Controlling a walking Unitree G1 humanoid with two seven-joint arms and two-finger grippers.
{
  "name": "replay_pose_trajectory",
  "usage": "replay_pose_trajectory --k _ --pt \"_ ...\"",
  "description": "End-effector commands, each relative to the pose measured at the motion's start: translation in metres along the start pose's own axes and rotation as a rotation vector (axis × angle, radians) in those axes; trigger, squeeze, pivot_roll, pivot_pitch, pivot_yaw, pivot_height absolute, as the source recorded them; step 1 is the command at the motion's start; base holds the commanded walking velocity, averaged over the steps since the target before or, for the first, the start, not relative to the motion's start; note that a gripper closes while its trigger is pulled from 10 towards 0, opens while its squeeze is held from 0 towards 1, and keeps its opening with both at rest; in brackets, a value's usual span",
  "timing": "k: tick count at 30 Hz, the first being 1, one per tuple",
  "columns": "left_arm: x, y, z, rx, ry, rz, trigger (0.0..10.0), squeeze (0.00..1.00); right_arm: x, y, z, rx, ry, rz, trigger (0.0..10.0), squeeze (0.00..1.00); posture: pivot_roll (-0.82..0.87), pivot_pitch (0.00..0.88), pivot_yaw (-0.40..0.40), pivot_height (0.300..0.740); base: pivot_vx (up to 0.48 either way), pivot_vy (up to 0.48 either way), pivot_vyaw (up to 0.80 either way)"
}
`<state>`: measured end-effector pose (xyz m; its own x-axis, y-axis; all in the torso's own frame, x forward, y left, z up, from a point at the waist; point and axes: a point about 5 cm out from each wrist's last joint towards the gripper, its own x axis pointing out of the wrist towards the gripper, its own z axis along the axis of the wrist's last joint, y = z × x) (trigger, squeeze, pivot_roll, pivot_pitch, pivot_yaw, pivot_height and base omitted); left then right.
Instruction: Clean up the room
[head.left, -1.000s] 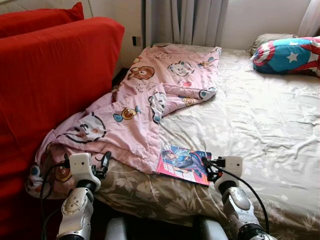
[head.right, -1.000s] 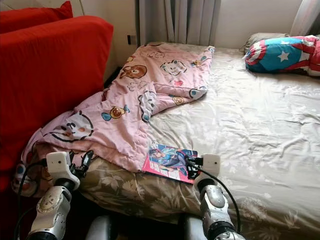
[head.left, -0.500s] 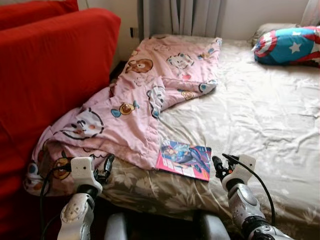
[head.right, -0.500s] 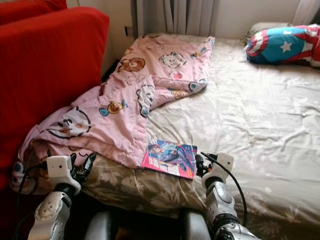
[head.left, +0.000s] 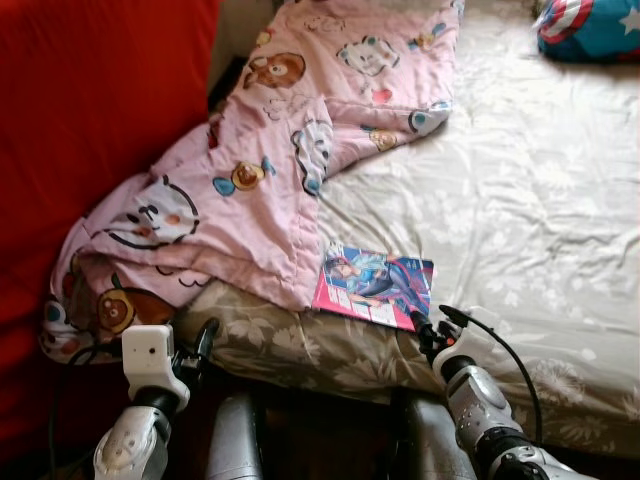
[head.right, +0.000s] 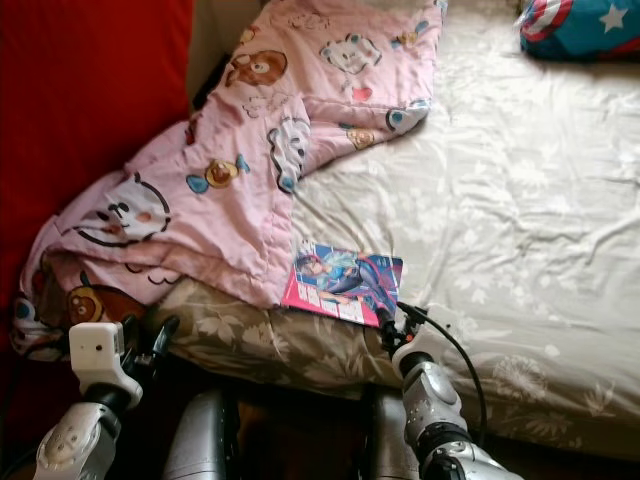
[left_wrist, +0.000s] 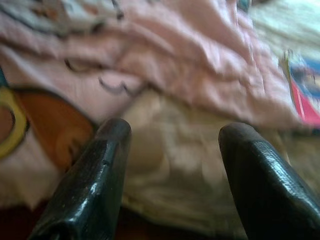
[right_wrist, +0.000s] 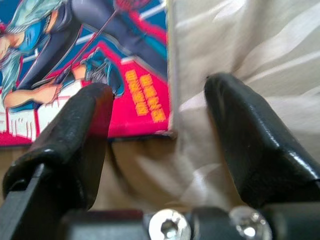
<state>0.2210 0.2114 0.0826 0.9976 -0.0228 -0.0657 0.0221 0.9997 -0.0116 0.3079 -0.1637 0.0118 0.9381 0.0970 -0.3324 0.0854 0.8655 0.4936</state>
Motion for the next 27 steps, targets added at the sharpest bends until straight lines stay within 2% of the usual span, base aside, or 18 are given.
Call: replay_pose_trajectory --k 1,4,7,13,27 --pt "-0.009 0.004 -0.001 0.037 0.044 0.003 10.0 0.0 -0.003 -0.001 -0.009 0.036 0.026 0.0 10.0 0.0 0.19 0.311 0.033 0.574 0.0 0.0 0.0" --pt "-0.012 0.005 0.0 0.04 0.054 0.006 10.0 0.0 -0.003 0.0 -0.01 0.054 0.023 0.015 10.0 0.0 0.19 0.312 0.038 0.574 0.0 0.0 0.0" --pt "-0.013 0.007 0.002 0.044 0.058 0.011 10.0 0.0 0.0 0.001 0.003 0.073 -0.05 0.039 10.0 0.0 0.2 0.315 0.041 0.574 0.0 0.0 0.0" --pt "-0.01 0.006 0.002 0.041 0.069 0.013 10.0 0.0 0.0 0.001 0.013 0.065 -0.13 0.05 10.0 0.0 0.19 0.304 0.042 0.574 0.0 0.0 0.0" --pt "-0.01 0.011 0.001 0.056 0.086 0.024 10.0 0.0 0.003 0.012 0.016 0.082 -0.153 0.104 10.0 0.0 0.2 0.304 0.044 0.574 0.0 0.0 0.0"
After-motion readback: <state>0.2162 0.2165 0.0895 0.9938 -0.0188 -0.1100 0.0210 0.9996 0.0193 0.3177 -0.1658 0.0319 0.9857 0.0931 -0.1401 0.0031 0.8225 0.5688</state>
